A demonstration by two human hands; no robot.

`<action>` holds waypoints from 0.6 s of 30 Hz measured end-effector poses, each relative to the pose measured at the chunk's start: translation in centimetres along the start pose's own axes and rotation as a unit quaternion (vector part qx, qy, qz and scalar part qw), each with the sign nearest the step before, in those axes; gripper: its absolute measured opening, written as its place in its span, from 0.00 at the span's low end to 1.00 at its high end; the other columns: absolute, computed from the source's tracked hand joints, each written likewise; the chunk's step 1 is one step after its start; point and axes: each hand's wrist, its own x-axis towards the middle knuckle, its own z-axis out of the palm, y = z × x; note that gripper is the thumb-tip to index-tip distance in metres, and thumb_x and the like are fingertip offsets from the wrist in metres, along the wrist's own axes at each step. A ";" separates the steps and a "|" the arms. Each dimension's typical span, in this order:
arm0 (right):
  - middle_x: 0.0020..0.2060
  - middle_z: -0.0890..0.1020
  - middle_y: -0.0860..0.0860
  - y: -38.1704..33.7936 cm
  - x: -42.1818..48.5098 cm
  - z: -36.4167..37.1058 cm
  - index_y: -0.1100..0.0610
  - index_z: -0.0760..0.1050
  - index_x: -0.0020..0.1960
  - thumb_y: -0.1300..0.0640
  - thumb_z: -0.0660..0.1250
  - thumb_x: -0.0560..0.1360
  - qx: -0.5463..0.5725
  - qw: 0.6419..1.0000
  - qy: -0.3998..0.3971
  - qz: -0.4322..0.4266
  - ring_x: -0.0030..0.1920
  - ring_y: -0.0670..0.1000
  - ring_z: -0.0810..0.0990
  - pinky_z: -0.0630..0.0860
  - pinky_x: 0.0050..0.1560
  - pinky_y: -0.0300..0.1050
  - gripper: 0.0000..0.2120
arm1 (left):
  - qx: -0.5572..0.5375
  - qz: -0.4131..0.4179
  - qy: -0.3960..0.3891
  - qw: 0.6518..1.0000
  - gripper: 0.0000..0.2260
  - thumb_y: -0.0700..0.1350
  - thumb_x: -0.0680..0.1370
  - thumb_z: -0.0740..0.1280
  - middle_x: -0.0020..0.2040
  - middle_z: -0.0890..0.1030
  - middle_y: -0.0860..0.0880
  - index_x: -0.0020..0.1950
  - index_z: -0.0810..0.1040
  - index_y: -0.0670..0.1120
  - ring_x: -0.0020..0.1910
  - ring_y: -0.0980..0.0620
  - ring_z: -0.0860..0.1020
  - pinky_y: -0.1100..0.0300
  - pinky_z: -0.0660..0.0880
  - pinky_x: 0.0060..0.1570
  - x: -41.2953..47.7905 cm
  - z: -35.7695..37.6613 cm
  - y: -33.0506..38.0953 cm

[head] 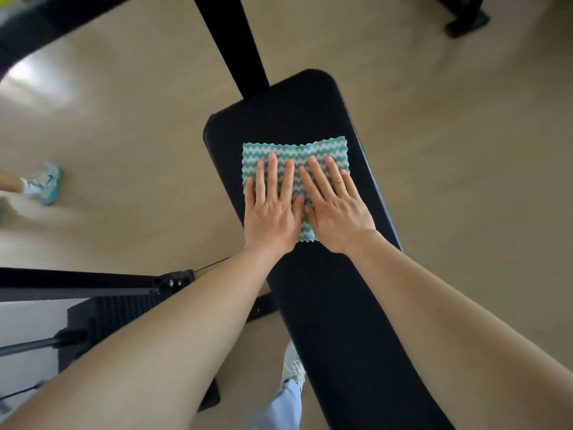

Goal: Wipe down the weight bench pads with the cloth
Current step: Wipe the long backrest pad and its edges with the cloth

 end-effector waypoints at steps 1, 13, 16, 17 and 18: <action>0.82 0.37 0.52 0.2 1.0 -0.5 0.53 0.36 0.83 0.44 0.43 0.86 0.000 1.000 0.002 0.002 0.81 0.58 0.34 0.39 0.82 0.57 0.31 | 0.000 0.000 0.003 1.000 0.28 0.58 0.86 0.42 0.83 0.39 0.42 0.83 0.38 0.49 0.82 0.42 0.39 0.43 0.44 0.80 1.0 -0.4 -0.2; 0.83 0.42 0.56 2.6 14.4 -7.2 0.55 0.41 0.84 0.46 0.43 0.86 -0.028 0.999 0.016 0.018 0.82 0.61 0.38 0.39 0.82 0.57 0.30 | 0.003 0.030 -0.034 0.999 0.28 0.58 0.86 0.45 0.80 0.62 0.42 0.83 0.51 0.47 0.76 0.39 0.65 0.44 0.64 0.71 16.6 -6.7 -3.9; 0.81 0.57 0.60 3.3 17.3 -9.1 0.57 0.53 0.81 0.44 0.44 0.85 -0.060 0.998 -0.011 0.004 0.82 0.63 0.49 0.44 0.81 0.60 0.29 | -0.024 0.032 -0.076 0.996 0.26 0.62 0.85 0.44 0.62 0.78 0.43 0.69 0.68 0.45 0.58 0.39 0.78 0.46 0.72 0.48 18.8 -8.3 -5.3; 0.78 0.62 0.60 3.2 18.1 -9.6 0.57 0.57 0.79 0.44 0.44 0.85 -0.067 0.997 -0.023 -0.002 0.80 0.63 0.55 0.46 0.81 0.60 0.28 | -0.034 0.024 -0.093 0.995 0.27 0.63 0.84 0.43 0.56 0.78 0.44 0.65 0.70 0.45 0.55 0.40 0.78 0.48 0.71 0.45 19.1 -8.4 -6.0; 0.76 0.65 0.60 3.2 18.7 -10.0 0.57 0.60 0.78 0.43 0.43 0.85 -0.072 0.997 -0.035 -0.007 0.79 0.63 0.59 0.46 0.81 0.59 0.28 | -0.044 0.020 -0.099 0.994 0.27 0.64 0.84 0.43 0.51 0.77 0.46 0.62 0.71 0.46 0.53 0.41 0.78 0.48 0.70 0.45 19.3 -8.5 -6.5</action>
